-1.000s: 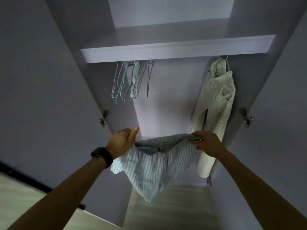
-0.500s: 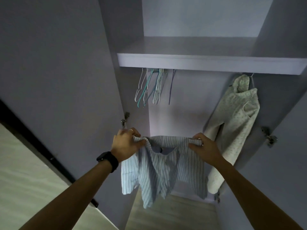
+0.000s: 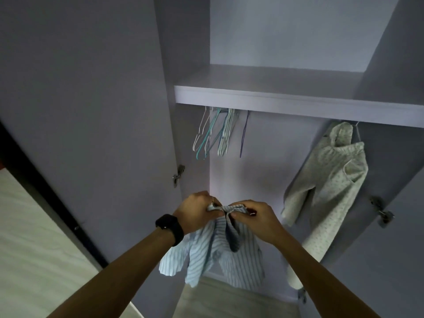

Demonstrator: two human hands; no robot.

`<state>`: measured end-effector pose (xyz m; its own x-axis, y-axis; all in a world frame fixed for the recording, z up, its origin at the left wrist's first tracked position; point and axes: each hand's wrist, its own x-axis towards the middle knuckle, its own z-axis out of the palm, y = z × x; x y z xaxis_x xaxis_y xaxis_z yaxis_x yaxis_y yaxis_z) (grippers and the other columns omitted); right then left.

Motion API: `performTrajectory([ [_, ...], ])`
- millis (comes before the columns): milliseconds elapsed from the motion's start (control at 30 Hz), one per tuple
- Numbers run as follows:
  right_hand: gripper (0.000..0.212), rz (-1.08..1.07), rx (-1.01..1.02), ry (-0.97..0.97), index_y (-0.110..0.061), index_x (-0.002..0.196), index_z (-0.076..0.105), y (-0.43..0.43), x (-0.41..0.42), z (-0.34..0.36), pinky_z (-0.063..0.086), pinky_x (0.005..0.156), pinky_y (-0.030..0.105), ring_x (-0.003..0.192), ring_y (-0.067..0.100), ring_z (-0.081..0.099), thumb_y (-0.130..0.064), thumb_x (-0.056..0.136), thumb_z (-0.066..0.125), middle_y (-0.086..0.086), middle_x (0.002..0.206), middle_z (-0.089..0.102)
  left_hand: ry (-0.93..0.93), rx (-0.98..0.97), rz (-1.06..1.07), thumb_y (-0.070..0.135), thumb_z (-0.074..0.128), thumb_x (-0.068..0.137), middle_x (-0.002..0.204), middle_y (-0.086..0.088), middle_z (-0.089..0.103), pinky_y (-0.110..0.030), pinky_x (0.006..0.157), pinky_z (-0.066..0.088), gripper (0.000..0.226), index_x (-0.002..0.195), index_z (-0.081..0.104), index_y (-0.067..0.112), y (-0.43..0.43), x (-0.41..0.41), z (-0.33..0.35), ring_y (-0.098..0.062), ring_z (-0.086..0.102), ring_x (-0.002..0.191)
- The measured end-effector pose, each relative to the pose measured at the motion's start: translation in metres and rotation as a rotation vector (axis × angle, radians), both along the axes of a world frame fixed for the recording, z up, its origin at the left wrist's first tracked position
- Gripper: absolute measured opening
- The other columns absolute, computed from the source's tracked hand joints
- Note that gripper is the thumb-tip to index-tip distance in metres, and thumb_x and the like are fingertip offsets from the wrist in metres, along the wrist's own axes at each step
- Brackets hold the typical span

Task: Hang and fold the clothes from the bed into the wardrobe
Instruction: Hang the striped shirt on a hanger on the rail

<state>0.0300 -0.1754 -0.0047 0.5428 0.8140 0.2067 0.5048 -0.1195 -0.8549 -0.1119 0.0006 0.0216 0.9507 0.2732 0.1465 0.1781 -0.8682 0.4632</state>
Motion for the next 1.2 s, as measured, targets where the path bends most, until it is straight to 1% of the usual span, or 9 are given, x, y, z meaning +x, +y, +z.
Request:
performTrajectory([
  [167, 0.014, 0.021, -0.008, 0.036, -0.027, 0.099, 0.077, 0.016, 0.016, -0.01, 0.051, 0.077, 0.015, 0.085, 0.003, 0.069, -0.02, 0.087, 0.076, -0.018, 0.091, 0.074, 0.034, 0.217, 0.169, 0.044, 0.06, 0.096, 0.136, 0.008, 0.048, -0.027, 0.096, 0.043, 0.029, 0.117, 0.069, 0.026, 0.0, 0.01, -0.011, -0.016, 0.052, 0.117],
  [333, 0.017, 0.033, -0.09, 0.045, -0.037, 0.103, 0.069, 0.042, 0.061, -0.008, 0.046, 0.078, 0.008, 0.097, 0.0, 0.065, -0.027, 0.089, 0.074, -0.024, 0.105, 0.07, 0.061, 0.708, 0.259, 0.025, 0.091, 0.064, 0.102, 0.002, 0.074, -0.04, 0.087, 0.056, 0.031, 0.092, 0.077, 0.021, 0.011, 0.023, 0.012, -0.023, 0.069, 0.105],
  [367, 0.019, 0.02, -0.108, 0.023, -0.033, 0.108, 0.069, 0.051, 0.078, -0.007, 0.045, 0.079, 0.009, 0.101, 0.005, 0.065, -0.028, 0.09, 0.073, -0.021, 0.111, 0.069, 0.107, 0.727, 0.325, 0.026, 0.085, 0.074, 0.116, -0.003, 0.071, -0.046, 0.098, 0.051, 0.029, 0.101, 0.075, 0.02, 0.014, 0.027, 0.017, -0.026, 0.063, 0.119],
  [433, 0.026, -0.029, -0.138, -0.026, -0.025, 0.117, 0.067, 0.072, 0.108, -0.006, 0.045, 0.084, 0.016, 0.107, 0.013, 0.064, -0.027, 0.092, 0.071, -0.01, 0.121, 0.067, 0.215, 0.779, 0.426, 0.027, 0.052, 0.101, 0.154, -0.006, 0.043, -0.055, 0.121, 0.017, 0.033, 0.133, 0.057, 0.023, 0.027, 0.035, 0.02, -0.03, 0.027, 0.149],
  [533, 0.042, -0.11, -0.195, -0.082, -0.018, 0.132, 0.058, 0.105, 0.146, 0.0, 0.046, 0.094, 0.028, 0.116, 0.023, 0.06, -0.031, 0.094, 0.068, 0.002, 0.133, 0.061, 0.309, 0.906, 0.499, 0.024, 0.026, 0.107, 0.166, -0.004, 0.015, -0.059, 0.115, -0.021, 0.045, 0.151, 0.034, 0.028, 0.047, 0.035, 0.026, -0.033, -0.01, 0.153],
  [767, 0.071, -0.347, -0.217, -0.072, -0.012, 0.15, 0.028, 0.183, 0.21, -0.016, 0.045, 0.105, 0.045, 0.13, 0.04, 0.046, -0.046, 0.096, 0.059, 0.019, 0.147, 0.043, 0.396, 1.019, 0.659, 0.025, 0.036, 0.102, 0.167, -0.008, 0.002, -0.07, 0.1, -0.033, 0.045, 0.147, 0.037, 0.031, 0.108, 0.034, 0.014, -0.044, -0.025, 0.146],
  [900, 0.081, -0.427, -0.168, -0.016, -0.008, 0.156, 0.012, 0.216, 0.225, -0.04, 0.042, 0.109, 0.046, 0.135, 0.042, 0.044, -0.042, 0.098, 0.057, 0.021, 0.15, 0.043, 0.479, 1.181, 0.68, 0.036, 0.031, 0.103, 0.162, -0.007, -0.026, -0.073, 0.091, -0.037, 0.05, 0.153, 0.022, 0.038, 0.14, 0.031, -0.009, -0.046, -0.043, 0.135],
  [1100, 0.036, -0.635, -0.021, -0.041, -0.006, 0.131, 0.051, 0.238, 0.233, -0.063, 0.048, 0.094, 0.039, 0.115, 0.041, 0.06, -0.025, 0.1, 0.049, 0.022, 0.127, 0.063, 0.431, 1.36, 0.691, 0.04, 0.007, 0.099, 0.166, -0.006, -0.017, -0.074, 0.089, -0.036, 0.056, 0.153, 0.021, 0.036, 0.159, 0.032, -0.023, -0.049, -0.037, 0.138],
  [1200, 0.047, -0.687, -0.021, -0.016, -0.001, 0.126, 0.057, 0.235, 0.235, -0.052, 0.048, 0.091, 0.041, 0.111, 0.042, 0.06, -0.038, 0.104, 0.037, 0.024, 0.125, 0.062, 0.425, 1.383, 0.683, 0.038, -0.002, 0.092, 0.166, -0.006, -0.014, -0.075, 0.088, -0.036, 0.065, 0.154, 0.02, 0.036, 0.158, 0.032, -0.024, -0.05, -0.032, 0.141],
])
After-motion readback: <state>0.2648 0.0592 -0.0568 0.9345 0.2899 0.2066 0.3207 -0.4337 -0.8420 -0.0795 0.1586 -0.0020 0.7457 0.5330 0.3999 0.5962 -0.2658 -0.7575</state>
